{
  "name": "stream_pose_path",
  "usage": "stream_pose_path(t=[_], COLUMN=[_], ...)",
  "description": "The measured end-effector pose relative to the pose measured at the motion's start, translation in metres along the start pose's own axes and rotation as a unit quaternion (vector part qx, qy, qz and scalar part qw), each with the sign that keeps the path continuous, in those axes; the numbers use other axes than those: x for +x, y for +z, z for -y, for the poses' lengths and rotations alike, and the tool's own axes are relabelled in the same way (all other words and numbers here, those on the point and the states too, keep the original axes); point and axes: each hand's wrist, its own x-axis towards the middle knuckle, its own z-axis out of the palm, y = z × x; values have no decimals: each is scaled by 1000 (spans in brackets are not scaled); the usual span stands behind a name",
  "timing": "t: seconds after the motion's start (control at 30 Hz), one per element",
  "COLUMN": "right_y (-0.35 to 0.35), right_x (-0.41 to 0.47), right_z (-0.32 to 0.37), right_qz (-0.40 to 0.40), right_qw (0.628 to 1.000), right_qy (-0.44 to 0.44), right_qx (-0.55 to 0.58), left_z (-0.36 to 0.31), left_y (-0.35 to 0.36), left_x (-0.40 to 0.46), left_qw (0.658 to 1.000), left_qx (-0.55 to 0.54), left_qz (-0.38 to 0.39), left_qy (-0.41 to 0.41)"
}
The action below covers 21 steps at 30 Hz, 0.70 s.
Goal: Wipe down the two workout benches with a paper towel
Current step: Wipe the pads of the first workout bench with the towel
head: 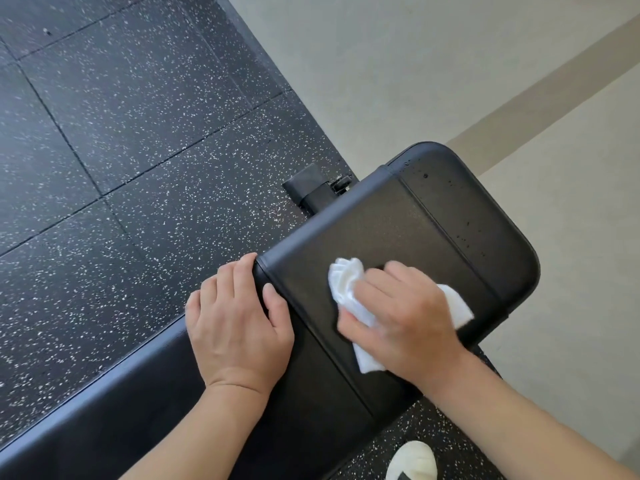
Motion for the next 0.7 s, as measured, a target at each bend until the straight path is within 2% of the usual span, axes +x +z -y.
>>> stream_pose_path(t=[0.1,0.3,0.43,0.57,0.7], right_y=[-13,13,33,34,13], right_x=[-1,63,116,108,39], right_z=[-28,-34,-32,-24,-8], right_qz=[-17,-81,-68,-83,-79], right_qw=[999,979,970,973,985], right_qy=[28,177,228,210,152], right_qx=[-33,-63,-52,-41,-20], left_z=[0,0,-2,-3,-5], left_y=[1,1,0,-1,-1], left_x=[1,-1,-1,0,-1], left_qw=[1000,1000,1000,1000,1000], left_qx=[-1,0,1,4,-1], left_qz=[2,-5,0,5,10], left_qy=[0,3,2,-1,-2])
